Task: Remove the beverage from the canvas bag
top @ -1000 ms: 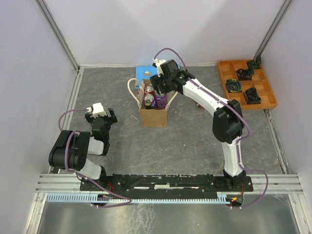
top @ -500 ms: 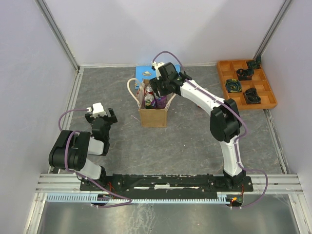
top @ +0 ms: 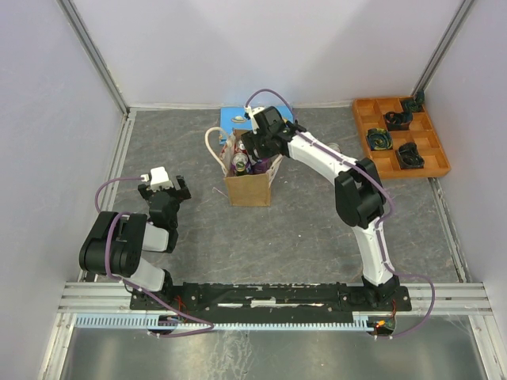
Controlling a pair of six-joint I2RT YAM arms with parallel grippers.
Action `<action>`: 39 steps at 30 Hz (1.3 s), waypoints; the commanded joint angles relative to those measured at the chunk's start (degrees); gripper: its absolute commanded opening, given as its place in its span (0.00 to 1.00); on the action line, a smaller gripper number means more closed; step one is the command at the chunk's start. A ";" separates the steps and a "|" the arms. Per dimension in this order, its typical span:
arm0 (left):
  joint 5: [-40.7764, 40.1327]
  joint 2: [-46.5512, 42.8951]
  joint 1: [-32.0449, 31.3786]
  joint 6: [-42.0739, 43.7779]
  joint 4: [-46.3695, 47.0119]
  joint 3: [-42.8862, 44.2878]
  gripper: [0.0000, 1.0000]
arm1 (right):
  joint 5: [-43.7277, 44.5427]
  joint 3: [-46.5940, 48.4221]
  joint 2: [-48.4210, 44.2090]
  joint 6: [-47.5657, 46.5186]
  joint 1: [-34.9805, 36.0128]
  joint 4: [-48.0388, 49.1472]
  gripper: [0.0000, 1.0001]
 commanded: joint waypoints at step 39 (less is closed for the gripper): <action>-1.25 0.21 -0.14 2.04 2.71 1.28 0.99 | 9.33 -6.26 -32.97 -9.87 -0.19 19.22 0.00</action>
